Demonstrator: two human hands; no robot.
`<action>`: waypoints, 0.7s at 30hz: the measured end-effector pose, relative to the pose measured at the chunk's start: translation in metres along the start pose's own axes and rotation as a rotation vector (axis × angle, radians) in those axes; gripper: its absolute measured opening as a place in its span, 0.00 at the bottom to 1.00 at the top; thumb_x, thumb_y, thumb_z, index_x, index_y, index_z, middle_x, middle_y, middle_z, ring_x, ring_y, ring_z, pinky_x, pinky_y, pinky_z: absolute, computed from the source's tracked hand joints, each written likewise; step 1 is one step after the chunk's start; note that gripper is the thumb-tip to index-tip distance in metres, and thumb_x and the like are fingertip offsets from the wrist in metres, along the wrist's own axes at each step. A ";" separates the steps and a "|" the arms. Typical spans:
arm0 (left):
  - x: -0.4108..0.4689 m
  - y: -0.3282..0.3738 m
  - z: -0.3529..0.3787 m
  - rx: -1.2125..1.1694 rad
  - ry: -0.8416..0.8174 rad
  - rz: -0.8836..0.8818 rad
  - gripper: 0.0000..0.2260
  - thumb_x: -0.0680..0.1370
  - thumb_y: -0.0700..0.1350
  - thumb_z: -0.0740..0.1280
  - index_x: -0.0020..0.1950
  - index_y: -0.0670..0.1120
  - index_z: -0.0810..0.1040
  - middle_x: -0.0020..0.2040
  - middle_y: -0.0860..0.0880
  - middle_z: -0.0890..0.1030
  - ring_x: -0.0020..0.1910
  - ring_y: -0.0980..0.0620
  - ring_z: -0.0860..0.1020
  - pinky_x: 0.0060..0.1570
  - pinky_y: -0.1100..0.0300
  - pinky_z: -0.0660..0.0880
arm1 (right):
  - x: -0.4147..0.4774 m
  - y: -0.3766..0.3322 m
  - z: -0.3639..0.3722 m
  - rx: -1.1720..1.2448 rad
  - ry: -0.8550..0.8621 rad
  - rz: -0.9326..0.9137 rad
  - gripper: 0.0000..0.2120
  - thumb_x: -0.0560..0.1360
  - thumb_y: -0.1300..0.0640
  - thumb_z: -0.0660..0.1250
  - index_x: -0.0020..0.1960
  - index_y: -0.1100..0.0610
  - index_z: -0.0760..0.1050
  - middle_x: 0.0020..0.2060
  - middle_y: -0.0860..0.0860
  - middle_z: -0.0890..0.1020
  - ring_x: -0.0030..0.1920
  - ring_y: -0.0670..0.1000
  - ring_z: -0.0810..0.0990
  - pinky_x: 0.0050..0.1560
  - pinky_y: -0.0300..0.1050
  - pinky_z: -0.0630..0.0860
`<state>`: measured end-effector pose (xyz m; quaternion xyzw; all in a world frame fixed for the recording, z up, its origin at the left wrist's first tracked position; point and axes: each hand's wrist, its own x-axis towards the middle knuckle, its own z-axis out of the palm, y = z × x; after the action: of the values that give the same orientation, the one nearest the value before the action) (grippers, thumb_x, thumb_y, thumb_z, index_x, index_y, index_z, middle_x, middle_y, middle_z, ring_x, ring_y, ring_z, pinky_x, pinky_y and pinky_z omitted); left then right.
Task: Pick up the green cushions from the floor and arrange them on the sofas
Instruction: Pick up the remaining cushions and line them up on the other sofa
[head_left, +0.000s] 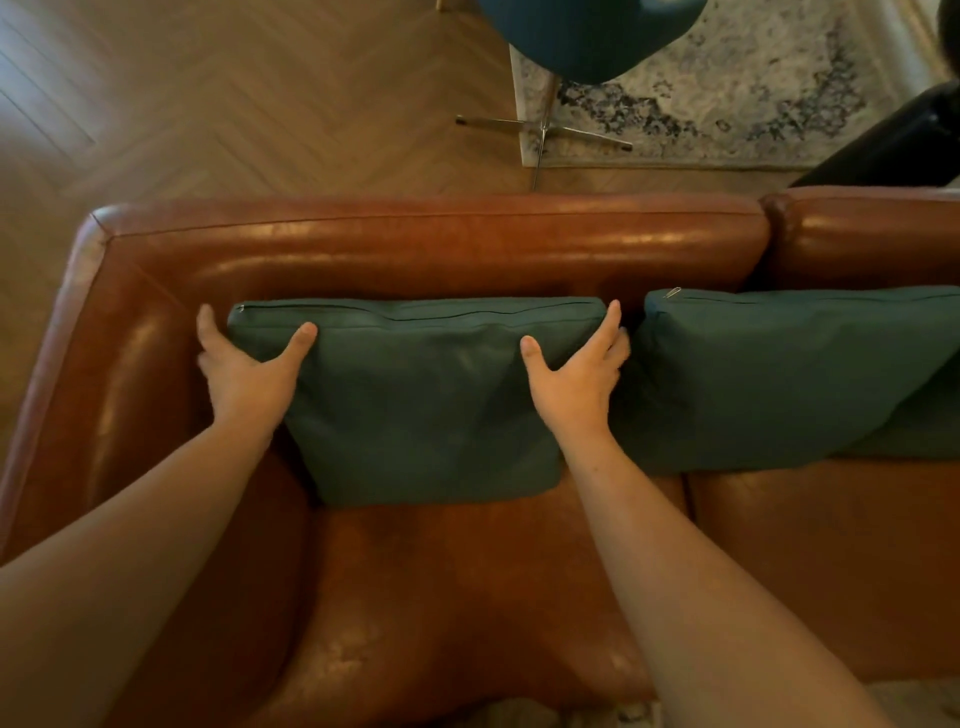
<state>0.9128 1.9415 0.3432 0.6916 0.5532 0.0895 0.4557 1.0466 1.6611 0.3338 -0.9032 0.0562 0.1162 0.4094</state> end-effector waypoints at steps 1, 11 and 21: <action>-0.007 0.005 -0.001 0.133 0.109 0.137 0.48 0.75 0.63 0.76 0.85 0.58 0.50 0.81 0.41 0.59 0.80 0.37 0.61 0.77 0.40 0.62 | -0.007 -0.003 0.001 -0.131 0.085 -0.124 0.50 0.80 0.43 0.74 0.89 0.51 0.46 0.86 0.61 0.52 0.85 0.65 0.55 0.84 0.64 0.59; -0.008 -0.005 0.033 1.087 -0.198 0.960 0.31 0.83 0.71 0.46 0.85 0.63 0.52 0.86 0.46 0.57 0.85 0.39 0.51 0.80 0.31 0.43 | -0.018 -0.043 0.067 -0.739 -0.345 -0.605 0.29 0.89 0.37 0.46 0.88 0.40 0.51 0.89 0.54 0.49 0.88 0.61 0.41 0.83 0.70 0.35; 0.003 0.001 -0.009 0.819 -0.032 0.654 0.40 0.78 0.76 0.55 0.85 0.60 0.49 0.85 0.40 0.48 0.83 0.36 0.48 0.80 0.34 0.46 | 0.015 -0.003 0.002 -0.764 -0.131 -0.528 0.35 0.87 0.33 0.50 0.89 0.44 0.50 0.88 0.60 0.46 0.87 0.64 0.42 0.86 0.67 0.43</action>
<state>0.9085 1.9491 0.3479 0.9509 0.2911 -0.0070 0.1047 1.0613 1.6645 0.3307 -0.9633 -0.2483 0.0774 0.0656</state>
